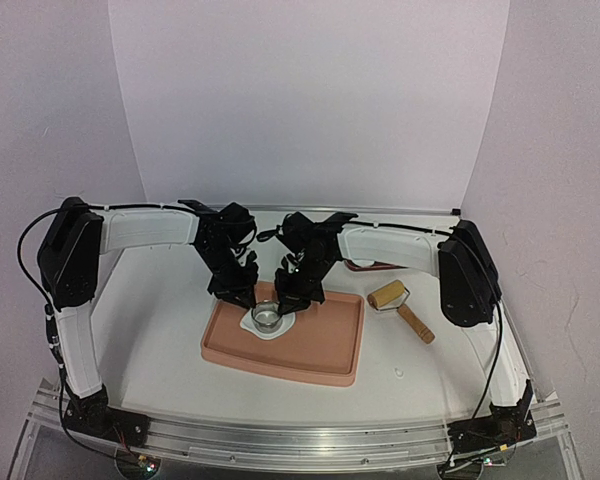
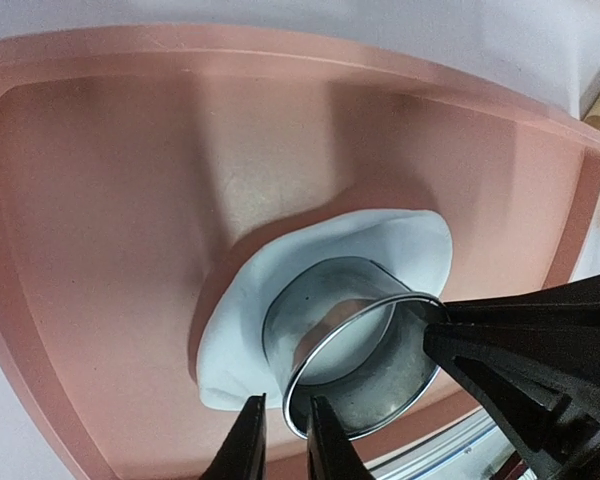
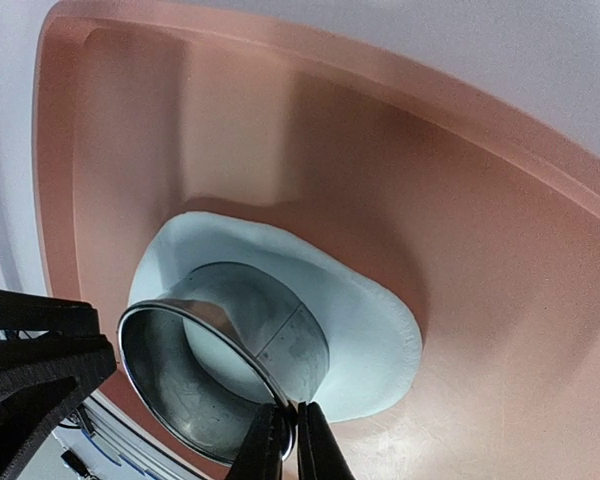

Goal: Roll out the dumpling wrappers from the dough

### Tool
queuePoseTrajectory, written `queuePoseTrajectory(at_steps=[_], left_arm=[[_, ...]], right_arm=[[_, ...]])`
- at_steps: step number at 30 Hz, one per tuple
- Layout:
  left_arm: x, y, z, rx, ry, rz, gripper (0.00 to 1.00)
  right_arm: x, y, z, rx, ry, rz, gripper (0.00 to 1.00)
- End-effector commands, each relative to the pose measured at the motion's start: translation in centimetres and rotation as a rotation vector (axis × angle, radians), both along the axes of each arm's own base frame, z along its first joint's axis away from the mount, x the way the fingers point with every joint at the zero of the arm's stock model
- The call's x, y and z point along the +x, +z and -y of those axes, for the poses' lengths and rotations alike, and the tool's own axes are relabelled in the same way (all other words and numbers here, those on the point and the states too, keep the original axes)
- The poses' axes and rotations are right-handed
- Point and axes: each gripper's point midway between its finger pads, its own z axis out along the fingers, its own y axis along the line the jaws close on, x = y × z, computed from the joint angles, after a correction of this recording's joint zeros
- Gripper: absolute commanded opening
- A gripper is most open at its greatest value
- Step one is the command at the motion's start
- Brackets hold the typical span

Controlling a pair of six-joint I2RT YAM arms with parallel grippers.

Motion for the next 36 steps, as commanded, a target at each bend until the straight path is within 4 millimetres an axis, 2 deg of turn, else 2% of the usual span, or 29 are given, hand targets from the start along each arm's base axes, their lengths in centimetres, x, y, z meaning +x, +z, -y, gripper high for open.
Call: queuePoseTrajectory(at_steps=[1,2,14,23,29,34,36], left_arm=[[-0.2,0.7,0.5,-0.044,-0.024,0.019,0.11],[-0.2,0.7,0.6,-0.051,-0.028,0.018,0.08],[-1.1,0.1,1.0,-0.092,-0.05,-0.008,0.05],[-1.7,-2.1,0.3,-0.059,-0.033,-0.035,0.0],[-2.9,-4.9,-0.8,-0.022,-0.004,-0.086,0.0],[-4.5,-5.9,-1.6,-0.018,0.012,-0.116,0.0],[-5.3,-5.6,-1.1,-0.057,0.006,-0.129,0.0]], right_arm=[[0.5,0.0,0.0,-0.006,0.0,0.012,0.09],[0.4,-0.1,0.0,-0.007,0.001,0.01,0.08],[0.3,-0.3,0.2,-0.012,-0.002,0.003,0.05],[-0.2,-2.0,0.8,-0.047,-0.009,-0.024,0.0],[-0.7,-3.5,1.1,-0.075,-0.007,-0.043,0.0],[0.3,-4.0,0.3,-0.073,-0.001,-0.015,0.0],[1.0,-4.1,-0.3,-0.065,0.001,-0.002,0.0]])
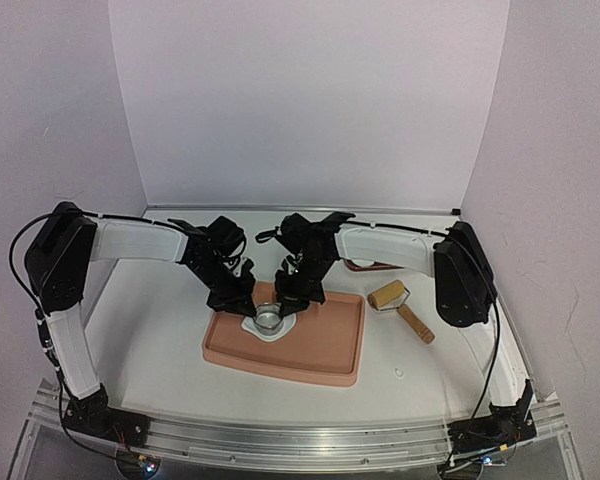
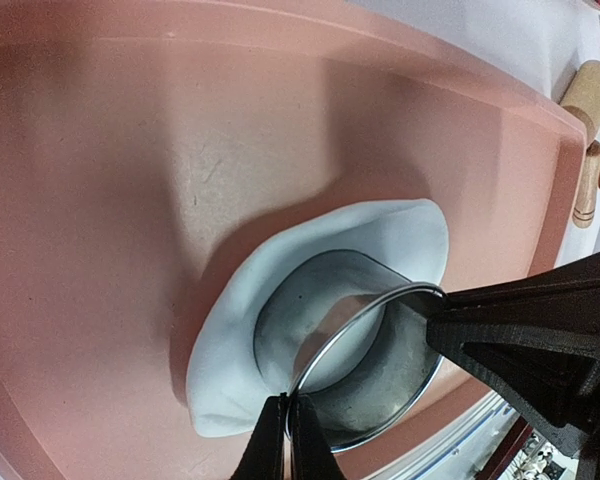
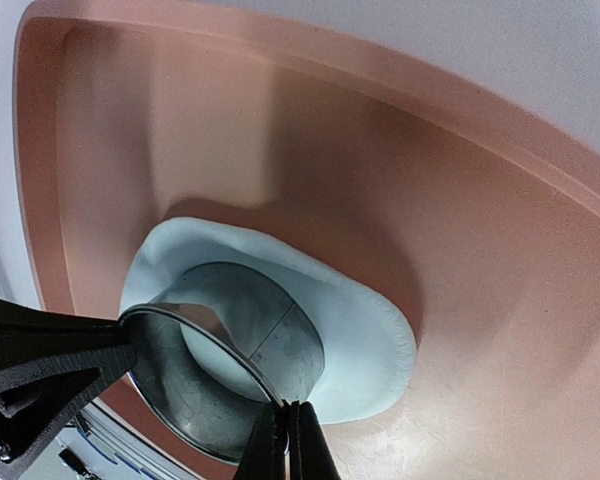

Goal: Roll out the dumpling wrappers from the dough

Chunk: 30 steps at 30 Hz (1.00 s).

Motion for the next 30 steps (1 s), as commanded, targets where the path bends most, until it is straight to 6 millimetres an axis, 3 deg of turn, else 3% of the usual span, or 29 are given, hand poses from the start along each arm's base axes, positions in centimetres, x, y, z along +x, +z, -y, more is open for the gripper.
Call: queuePoseTrajectory(at_steps=[1,9,14,20,26,30], left_arm=[[-4.3,-3.4,-1.0,0.056,-0.027,-0.137,0.0],[-6.2,-4.4,-0.2,0.076,-0.036,-0.182,0.0],[-6.0,-4.8,-0.9,0.135,-0.025,-0.167,0.0],[-3.6,-5.1,-1.4,0.201,-0.024,-0.123,0.0],[-0.4,-3.7,-1.4,0.184,-0.032,-0.077,0.0],[1.5,-3.2,-2.1,0.175,-0.031,-0.062,0.0]], right_arm=[[1.2,-3.5,-0.8,-0.04,0.005,0.025,0.0],[2.9,-4.8,0.0,-0.078,-0.016,0.058,0.0],[2.0,-5.8,1.1,-0.11,-0.037,0.022,0.0],[-1.3,-5.2,2.7,-0.16,-0.067,-0.013,0.0],[-3.4,-5.0,1.1,-0.142,-0.07,-0.04,0.0],[-4.4,-4.5,1.3,-0.144,-0.107,-0.068,0.0]])
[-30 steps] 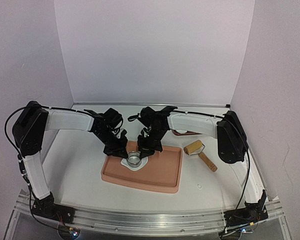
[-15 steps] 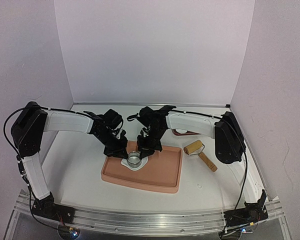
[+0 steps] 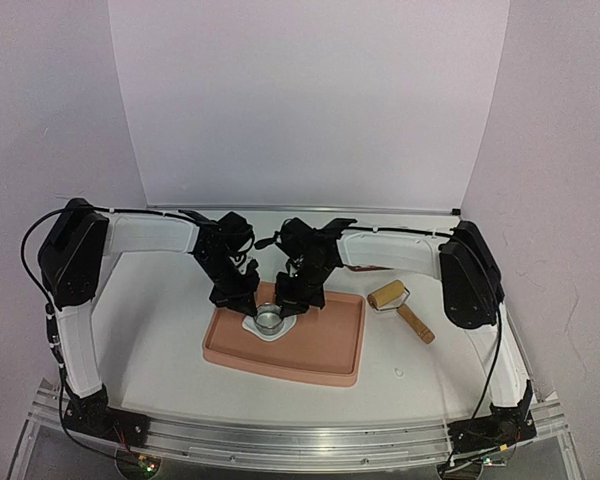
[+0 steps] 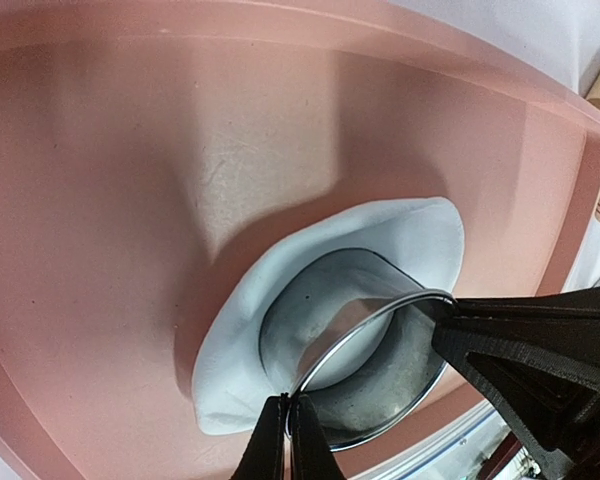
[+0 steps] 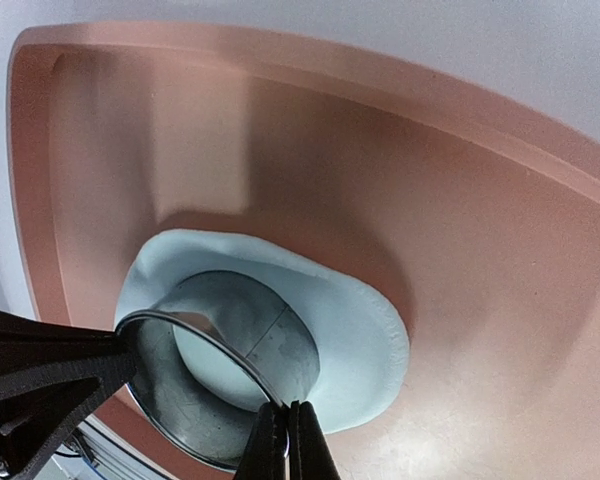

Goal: Roll out the dumpling wrappers from the dough

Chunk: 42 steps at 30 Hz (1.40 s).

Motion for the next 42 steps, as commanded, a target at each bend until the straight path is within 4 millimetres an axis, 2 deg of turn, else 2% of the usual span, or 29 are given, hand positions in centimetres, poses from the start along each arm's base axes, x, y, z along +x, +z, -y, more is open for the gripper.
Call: queuePoseTrajectory(at_steps=[1,6,9,13,16,18,20,25,29,30,33,37,42], left_arm=[[1.3,-2.9,-2.2,0.095,-0.021,-0.021,0.0],[3.1,-2.1,-1.4,0.048,-0.05,0.008,0.0],[4.0,-1.3,-0.6,0.021,-0.061,0.031,0.0],[5.0,-0.3,0.0,0.009,-0.054,0.063,0.0],[5.0,-0.3,0.0,0.009,-0.045,0.052,0.0],[4.3,-0.8,-0.2,0.005,-0.031,0.033,0.0],[2.4,-1.9,-0.7,-0.001,-0.01,-0.009,0.0],[-1.8,-2.7,-1.4,0.017,0.001,-0.064,0.0],[-4.3,-2.6,-1.2,0.027,0.002,-0.095,0.0],[-5.5,-2.8,-1.2,0.033,0.006,-0.122,0.0],[-7.4,-3.2,-1.3,0.052,0.018,-0.185,0.0],[-8.8,-3.5,-1.3,0.055,0.041,-0.246,0.0],[-9.2,-3.7,-0.6,0.027,0.066,-0.278,0.0]], right_arm=[[-4.2,-4.1,1.1,-0.115,-0.037,-0.114,0.0],[-6.1,-3.6,-1.0,-0.06,-0.014,-0.146,0.0],[-7.1,-4.0,-1.8,-0.05,-0.006,-0.178,0.0],[-7.8,-4.5,-1.4,-0.065,-0.024,-0.206,0.0],[-7.9,-4.6,-1.3,-0.071,-0.028,-0.206,0.0],[-7.4,-4.6,-1.1,-0.079,-0.025,-0.177,0.0],[-6.0,-4.3,-0.9,-0.093,-0.017,-0.116,0.0],[-2.4,-3.9,0.6,-0.12,-0.029,-0.017,0.0],[-0.1,-3.3,0.2,-0.119,-0.002,0.056,0.0],[0.9,-3.0,0.0,-0.118,0.007,0.077,0.0],[2.1,-4.1,-0.3,-0.119,0.013,0.066,0.0],[3.5,-4.6,-0.3,-0.126,0.032,0.083,0.0],[4.3,-3.9,-0.7,-0.115,0.05,0.116,0.0]])
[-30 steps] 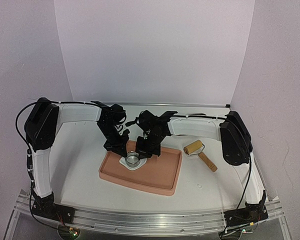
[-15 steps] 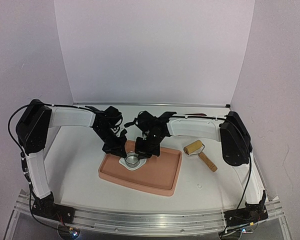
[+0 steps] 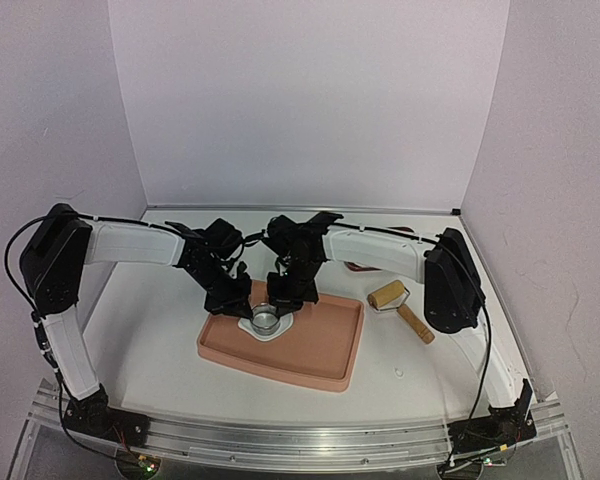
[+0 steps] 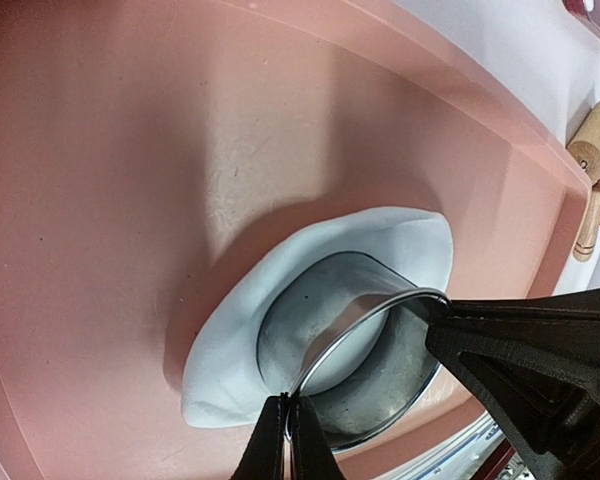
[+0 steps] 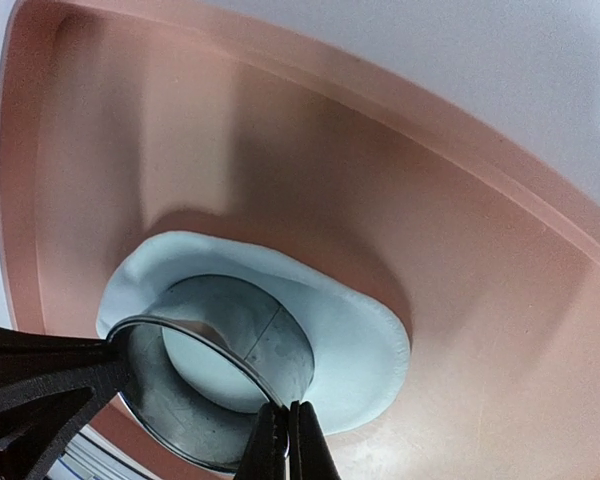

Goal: Roll out the dumpling wrappers from the dough

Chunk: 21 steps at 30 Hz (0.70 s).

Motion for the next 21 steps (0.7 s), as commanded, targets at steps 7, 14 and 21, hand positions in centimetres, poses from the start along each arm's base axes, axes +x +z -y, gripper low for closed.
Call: queuePoseTrajectory(at_steps=[7,14,21], left_arm=[[-4.9,-4.0,-0.8,0.175,-0.098,-0.203,0.0],[0.9,-4.0,-2.3,0.193,-0.083,-0.147,0.0],[5.4,-3.1,-1.4,0.164,-0.122,-0.072,0.0]], right_arm=[[-0.1,-5.0,3.5,-0.122,-0.114,0.006,0.0],[-4.7,-4.9,3.9,-0.147,-0.15,-0.056,0.0],[-7.9,-5.2,2.4,-0.138,-0.162,-0.108,0.0]])
